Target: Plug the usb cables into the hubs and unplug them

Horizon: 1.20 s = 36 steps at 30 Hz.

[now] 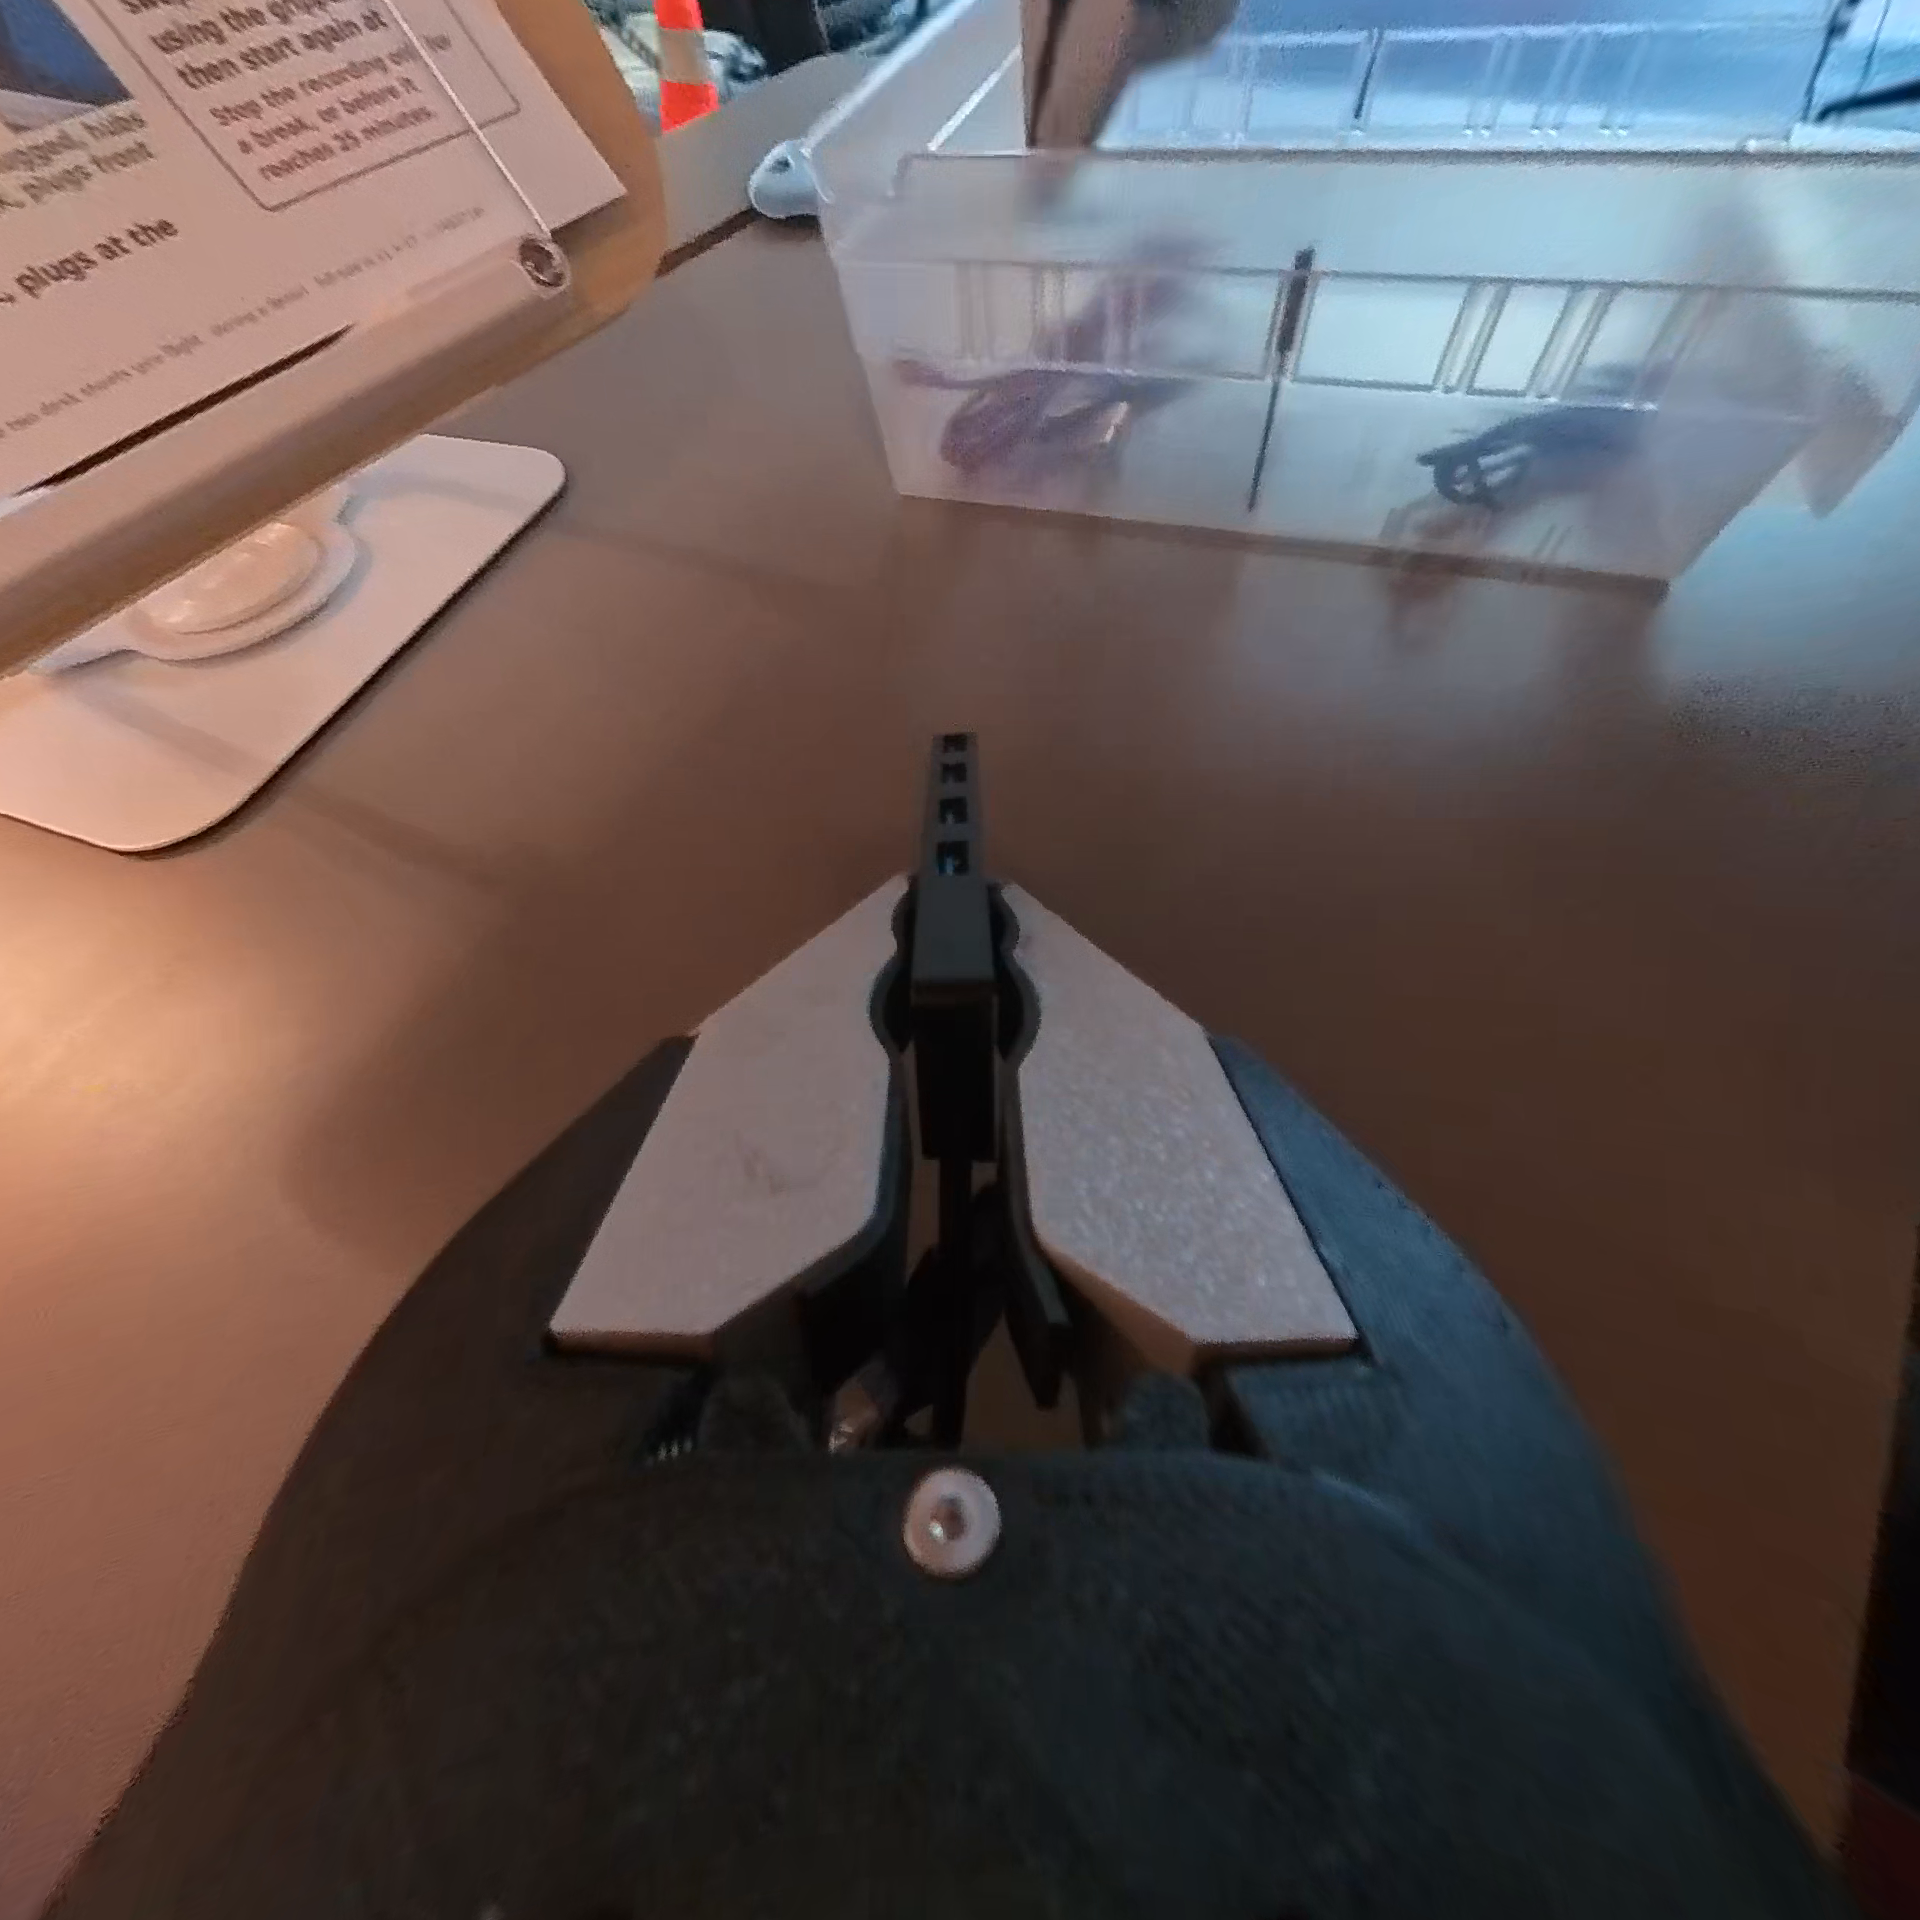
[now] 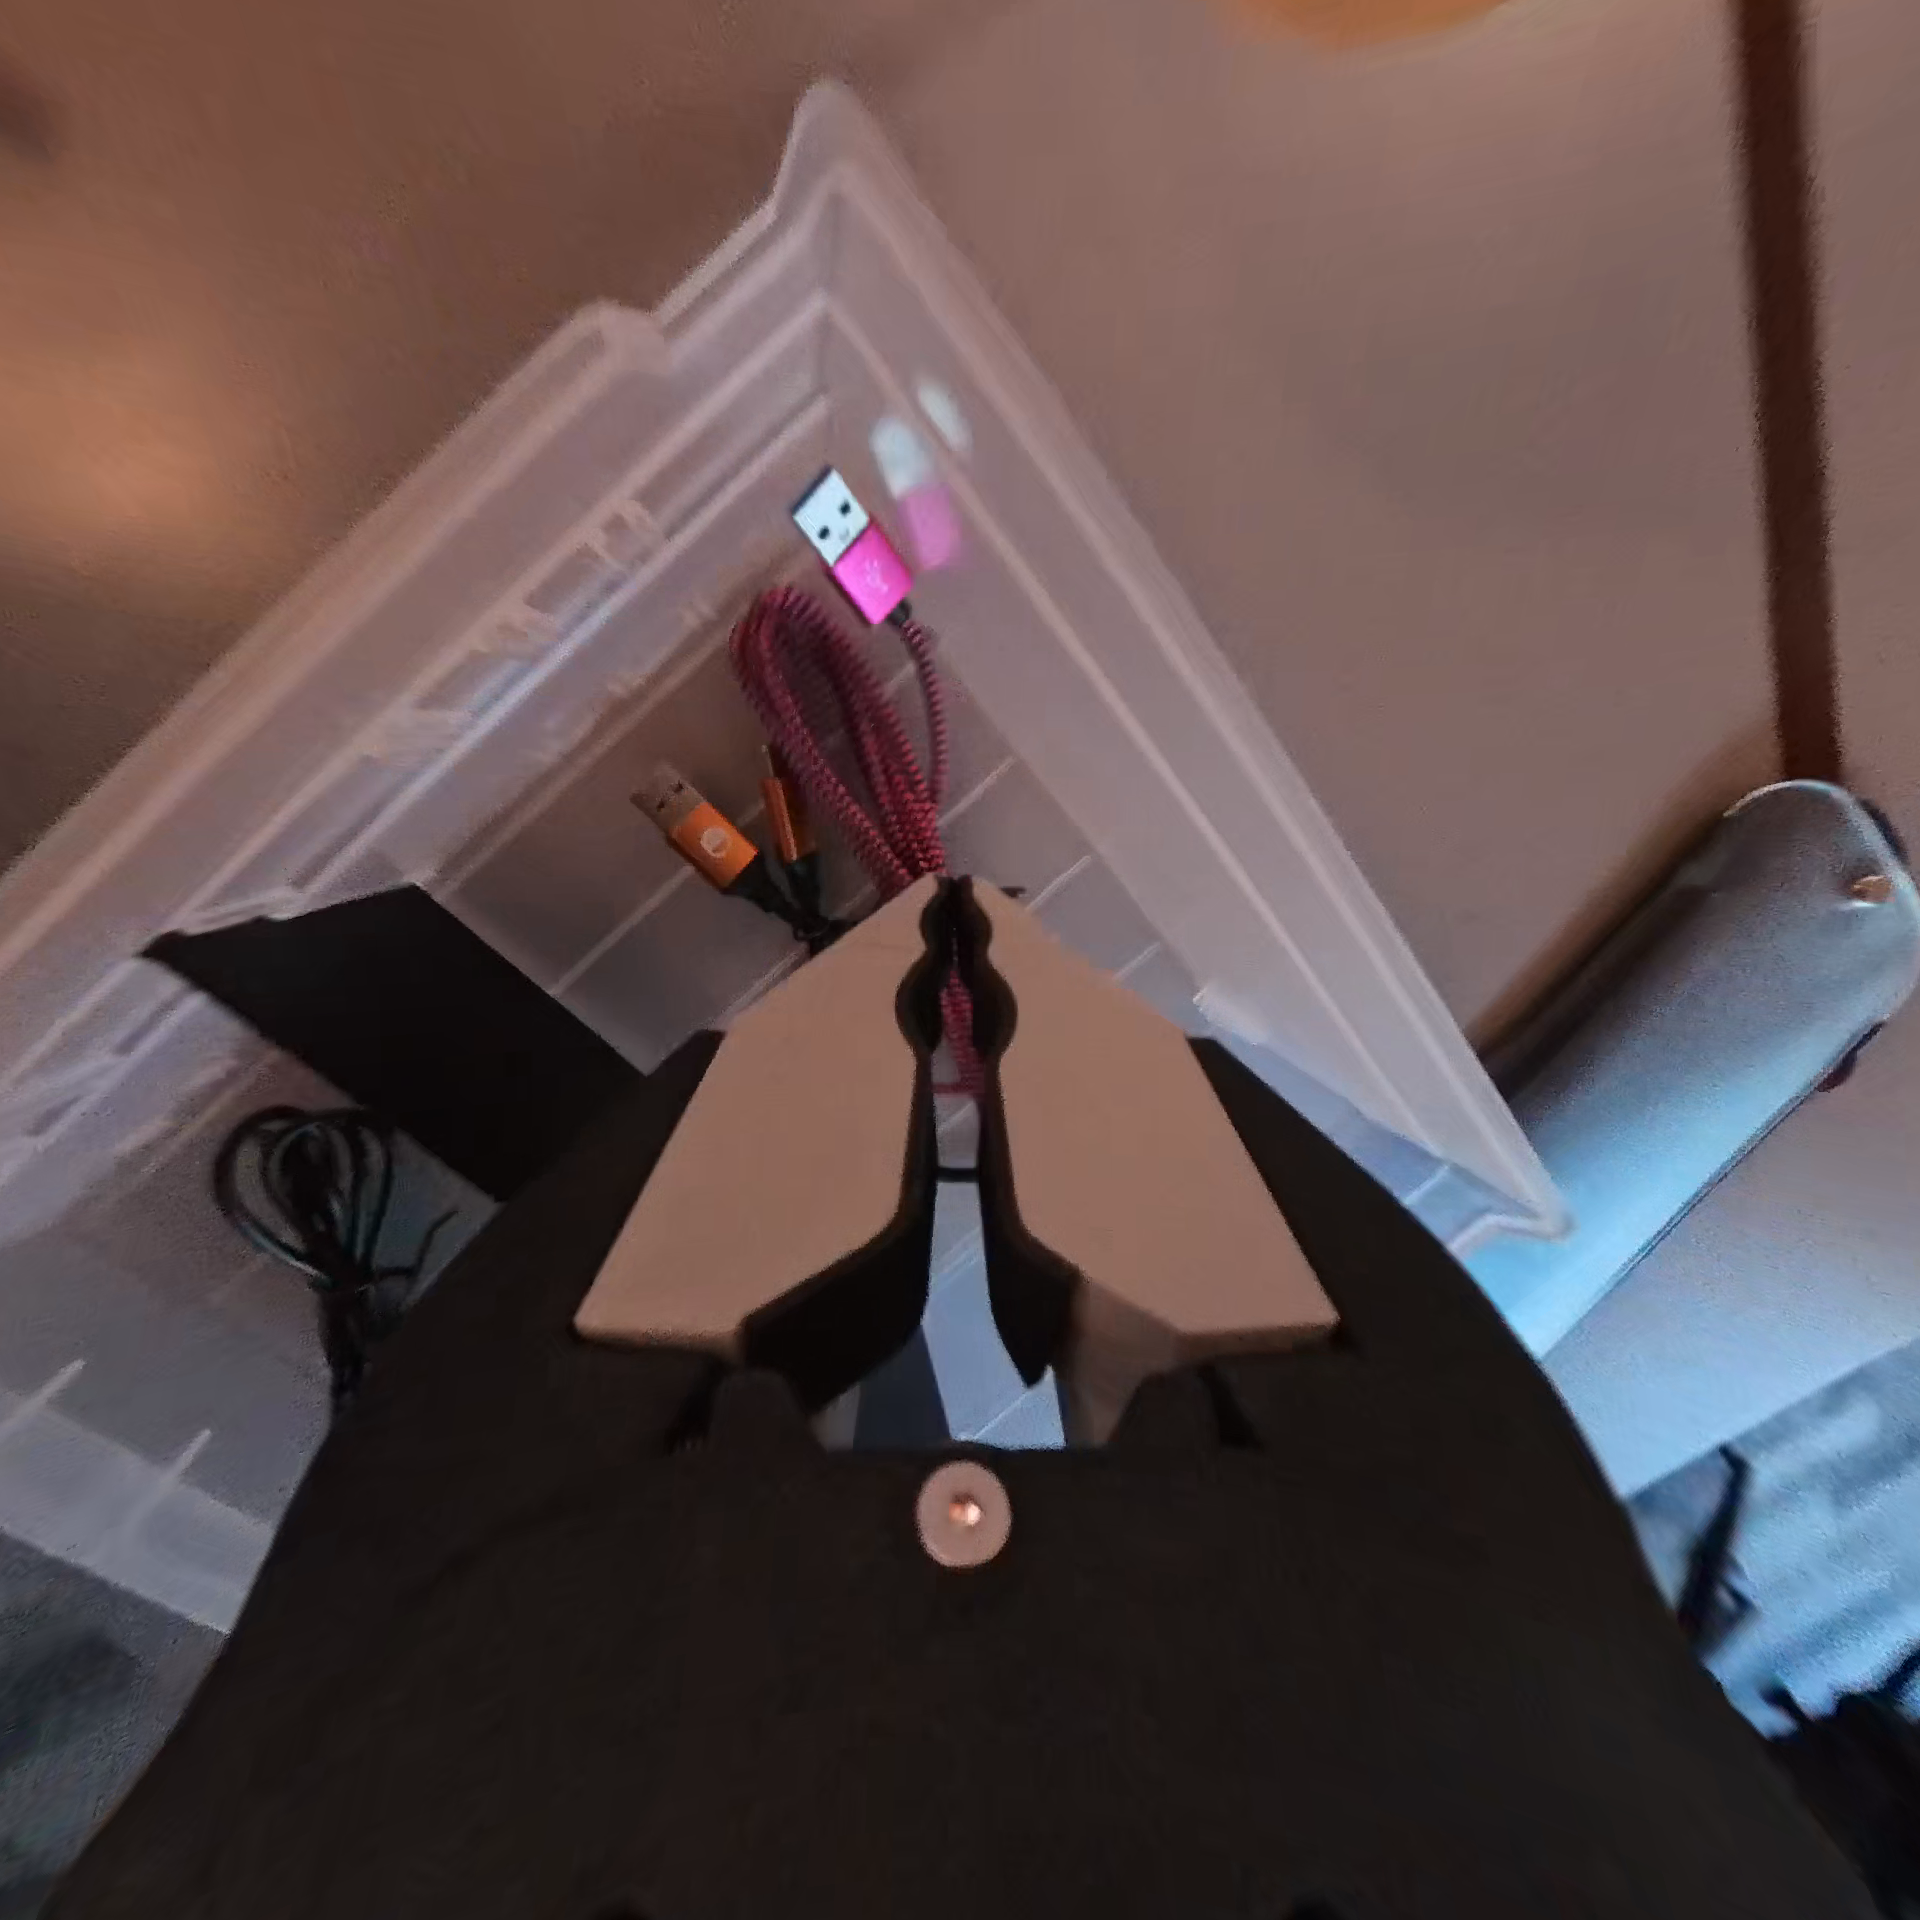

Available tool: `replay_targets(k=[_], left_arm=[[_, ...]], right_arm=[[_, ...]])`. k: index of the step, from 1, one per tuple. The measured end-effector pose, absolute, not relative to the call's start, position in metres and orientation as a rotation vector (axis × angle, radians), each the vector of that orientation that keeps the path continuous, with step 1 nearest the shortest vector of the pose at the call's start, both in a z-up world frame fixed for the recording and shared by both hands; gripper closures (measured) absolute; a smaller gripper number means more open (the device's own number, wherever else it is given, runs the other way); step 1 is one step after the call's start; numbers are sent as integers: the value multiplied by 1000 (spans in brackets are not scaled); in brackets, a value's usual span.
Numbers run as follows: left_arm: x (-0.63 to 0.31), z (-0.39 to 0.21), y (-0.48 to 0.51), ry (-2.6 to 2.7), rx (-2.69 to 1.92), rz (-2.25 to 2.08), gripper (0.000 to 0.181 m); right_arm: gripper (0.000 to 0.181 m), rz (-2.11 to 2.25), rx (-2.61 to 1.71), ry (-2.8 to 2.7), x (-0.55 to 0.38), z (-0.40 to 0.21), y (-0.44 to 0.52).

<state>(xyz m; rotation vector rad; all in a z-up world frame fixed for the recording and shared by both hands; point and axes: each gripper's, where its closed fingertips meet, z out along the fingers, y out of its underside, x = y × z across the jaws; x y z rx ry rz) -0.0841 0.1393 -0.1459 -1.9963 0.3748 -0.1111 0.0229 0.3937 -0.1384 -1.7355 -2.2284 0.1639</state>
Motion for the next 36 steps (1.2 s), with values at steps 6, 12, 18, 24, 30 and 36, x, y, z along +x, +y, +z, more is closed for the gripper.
replay_targets(k=[6,12,18,24,30,36], left_arm=[[-66,-159,137,473,-2049,-122,172],[-61,-160,136,477,-2045,-170,172],[-65,-159,137,463,-2045,-163,171],[-64,-160,136,468,-2046,-152,172],[-66,-160,137,458,-2045,-148,172],[-69,-160,138,453,-2044,-108,172]], right_arm=[[181,221,-1662,-2145,21,-116,407],[140,71,-1656,-2539,37,-163,404],[131,-48,-1687,-2754,57,-199,397],[109,129,-1613,-2659,46,-184,387],[156,-11,-1611,-2681,55,-202,392],[173,-99,-1586,-2528,53,-167,401]])
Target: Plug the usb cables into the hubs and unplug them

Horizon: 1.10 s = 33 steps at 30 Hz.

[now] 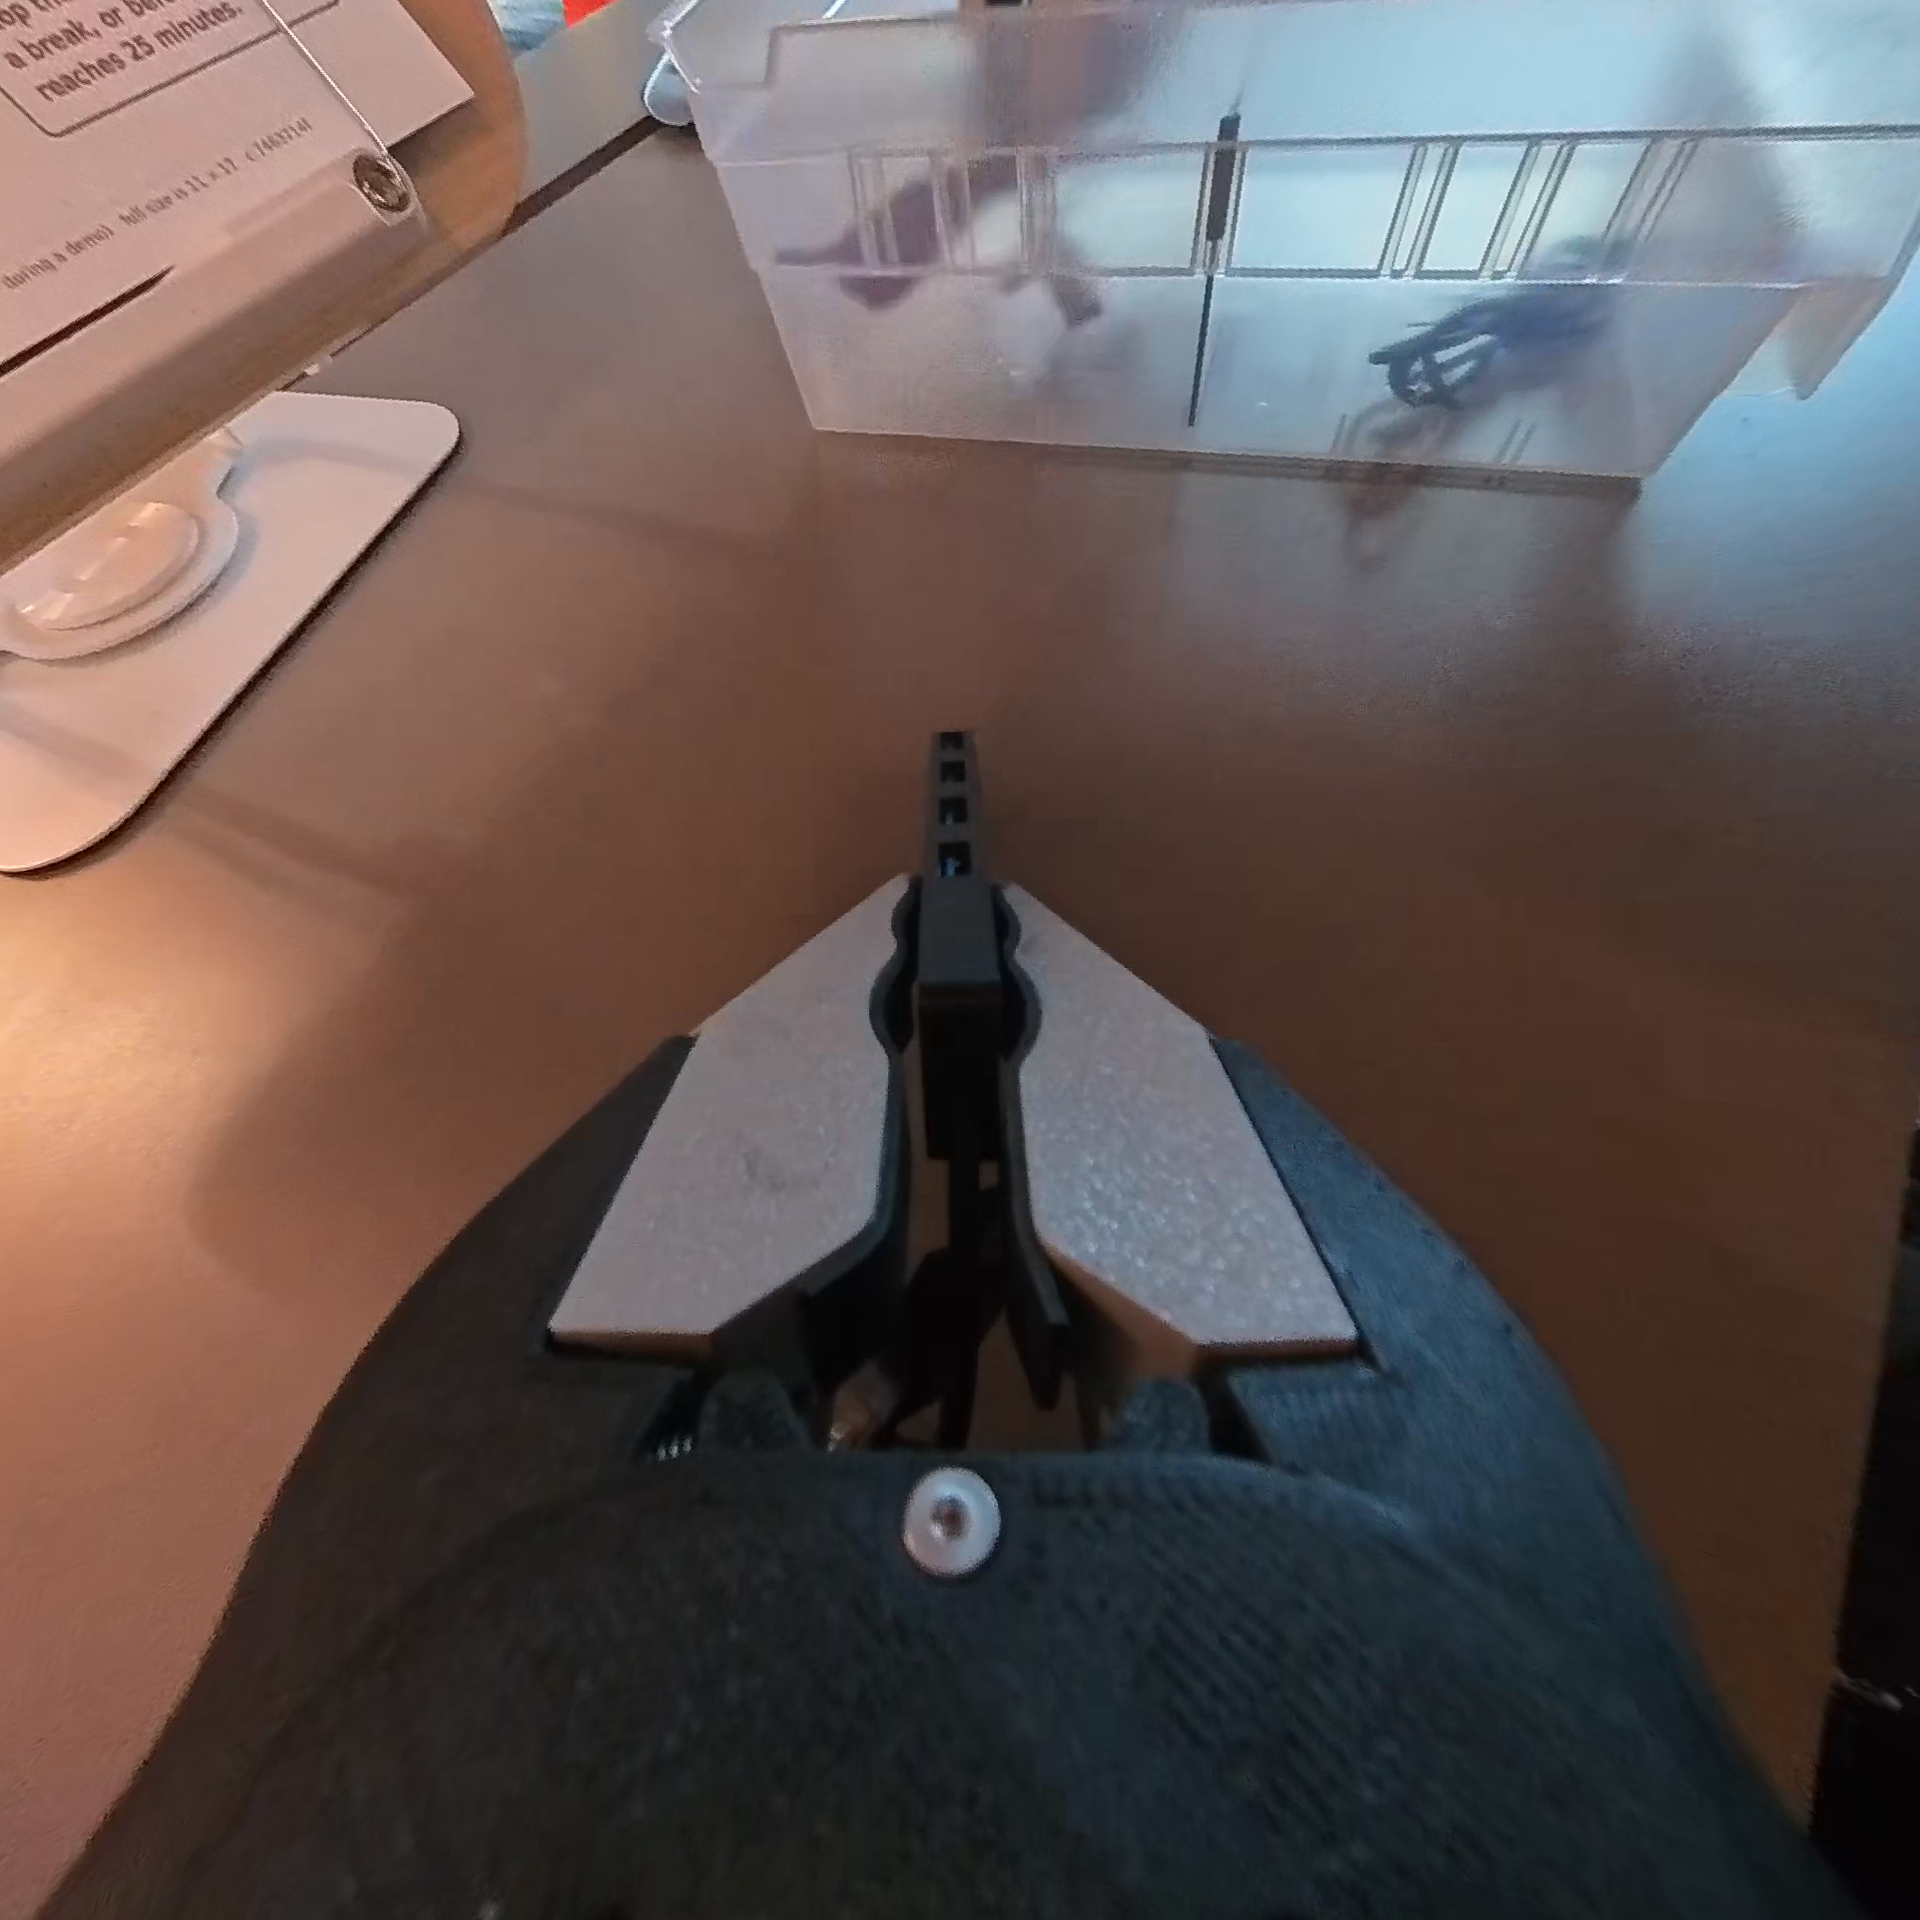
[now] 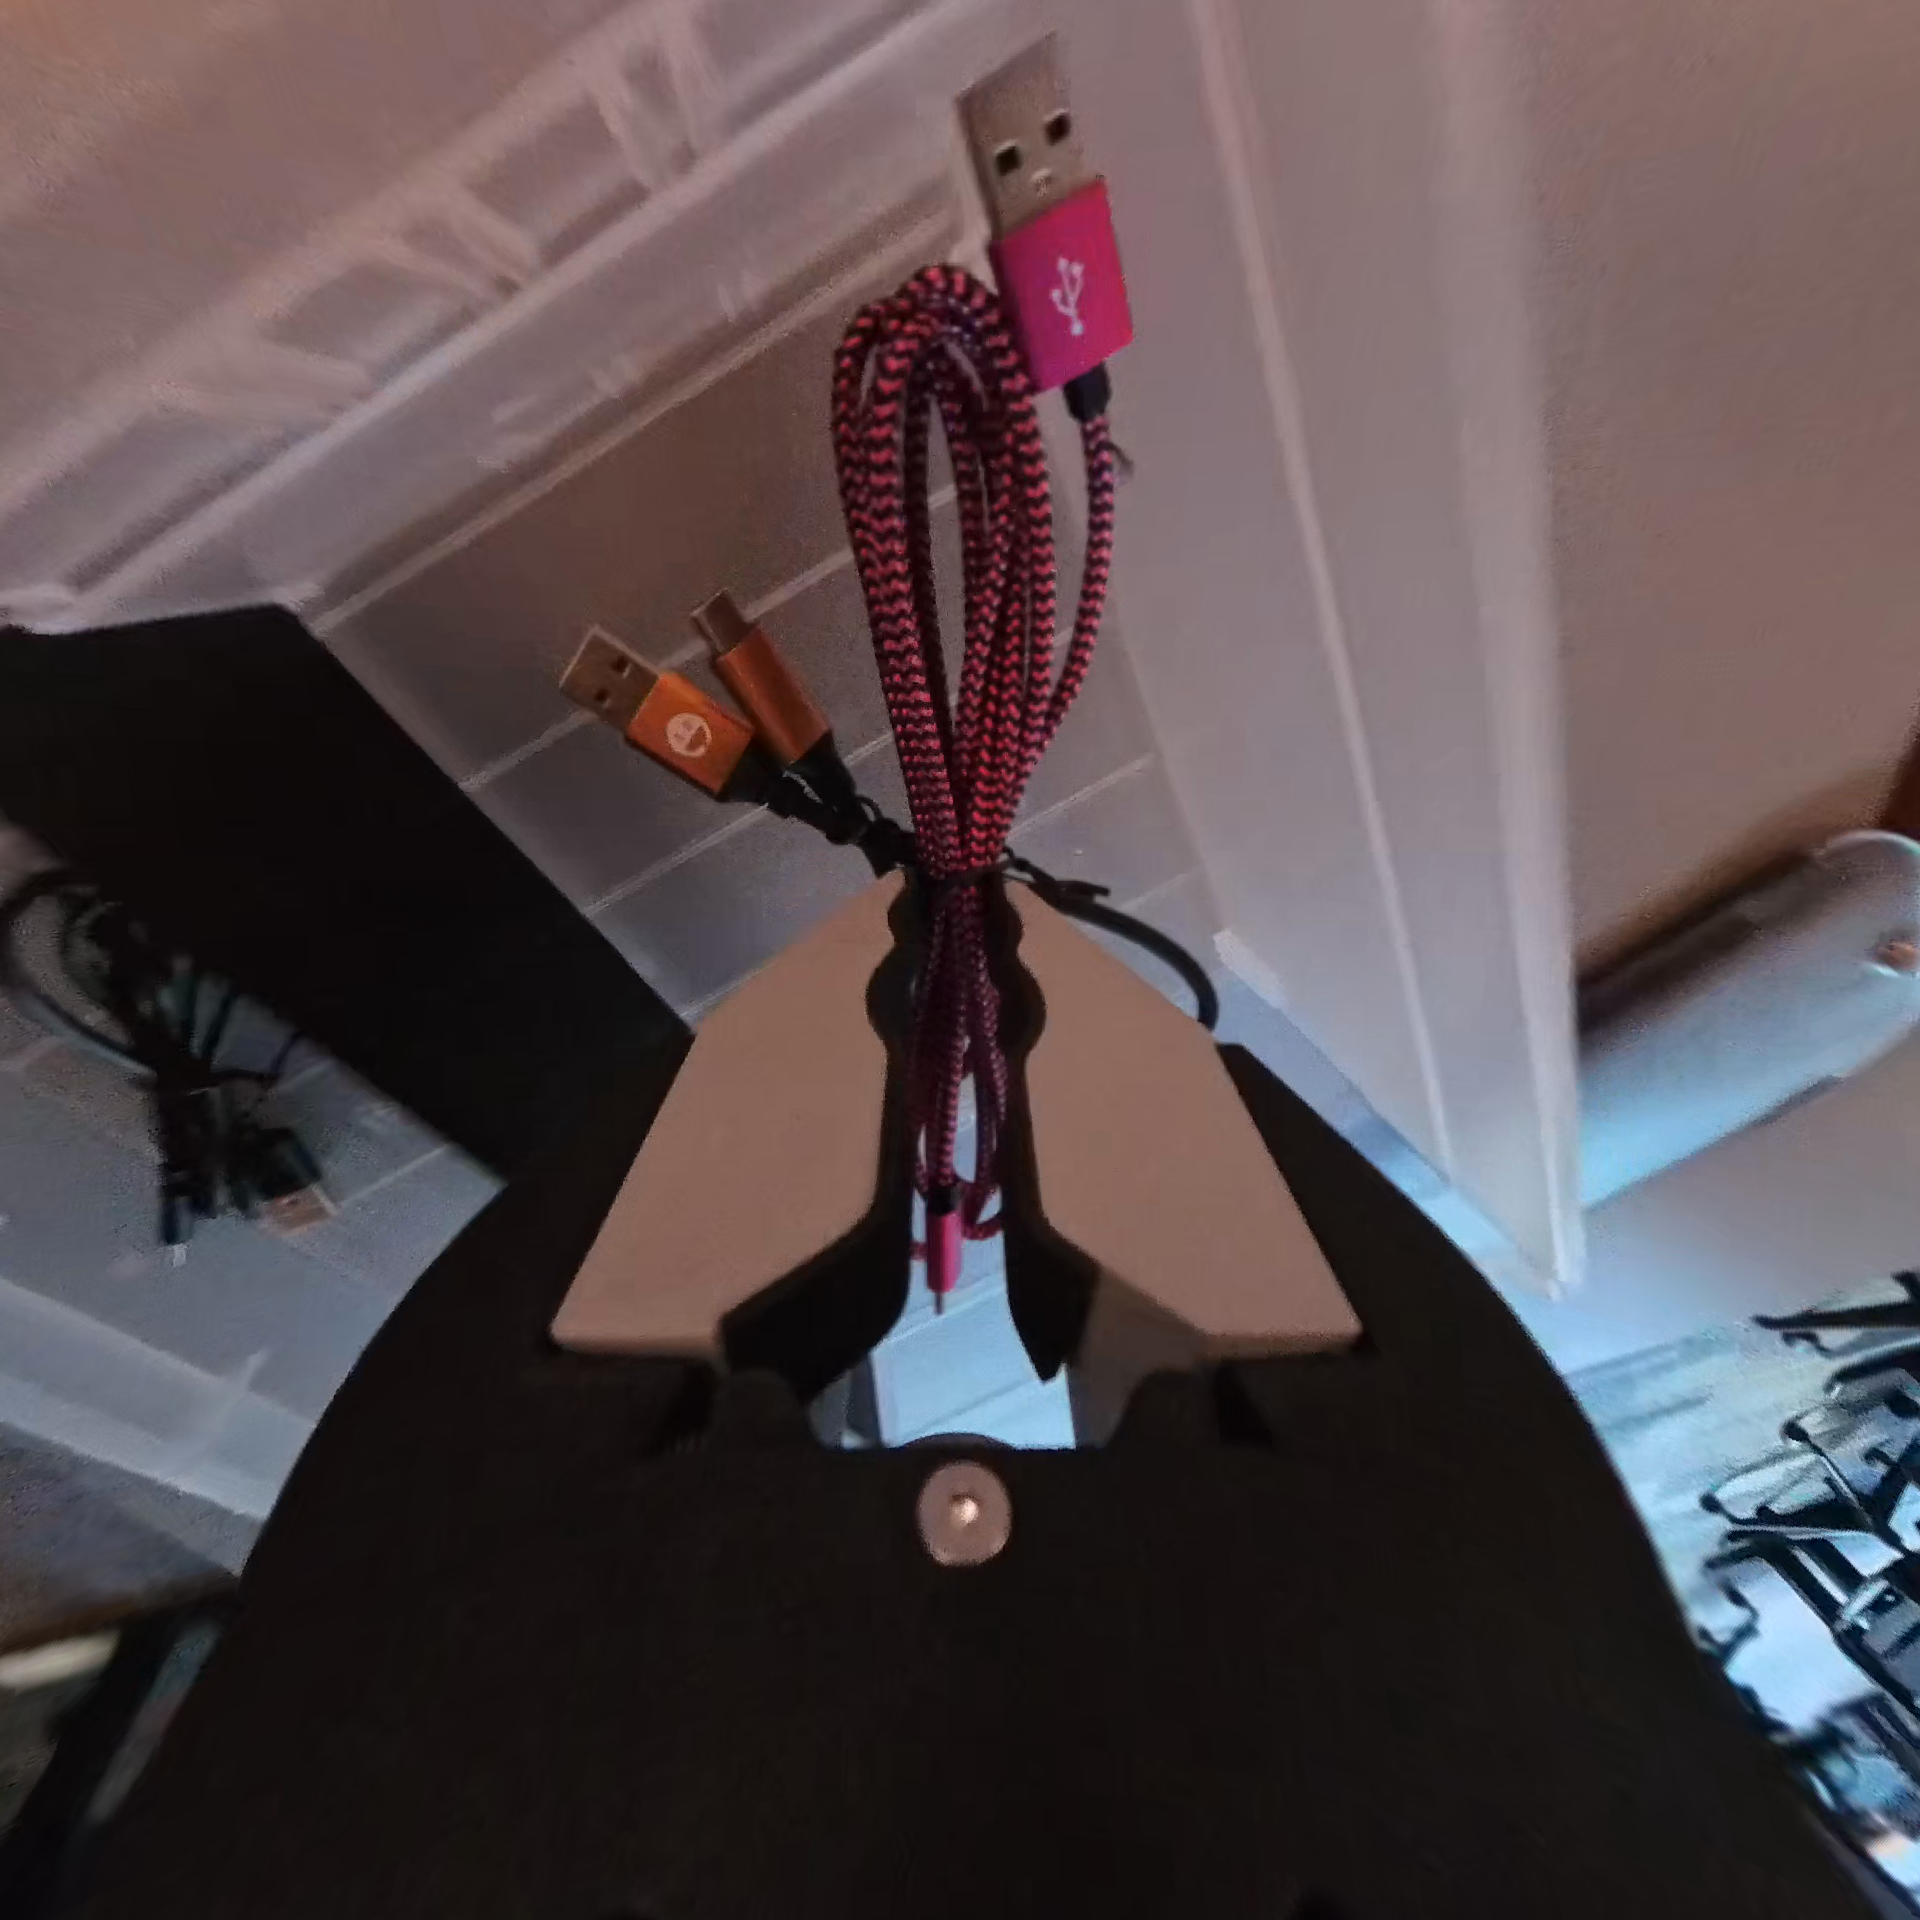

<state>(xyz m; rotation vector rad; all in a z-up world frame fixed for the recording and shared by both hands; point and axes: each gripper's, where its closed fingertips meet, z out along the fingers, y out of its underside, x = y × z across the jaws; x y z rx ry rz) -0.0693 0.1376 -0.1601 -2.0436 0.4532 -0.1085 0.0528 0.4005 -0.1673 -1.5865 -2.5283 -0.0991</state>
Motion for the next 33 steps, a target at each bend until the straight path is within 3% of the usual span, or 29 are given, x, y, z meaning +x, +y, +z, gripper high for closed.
replay_targets(k=[13,16,21,23,26,29,33], left_arm=[[-75,-155,139,443,-2022,-41,172],[-75,-150,139,439,-1996,-25,172],[-66,-139,139,498,-1926,-12,173],[-59,-134,137,527,-1886,-60,172],[-41,-117,127,563,-1781,-251,172],[-31,-91,114,571,-1639,-448,173],[-22,-73,105,584,-1538,-662,172]], right_arm=[[173,-2,-1545,-2284,112,-22,320],[172,-112,-1597,-2355,142,-40,298],[162,-362,-1768,-2336,169,-127,314],[167,-397,-1799,-2309,174,-141,318],[166,-215,-1758,-2168,153,-114,314],[152,75,-1648,-2014,114,-65,286],[129,572,-1400,-2099,55,-35,181]])
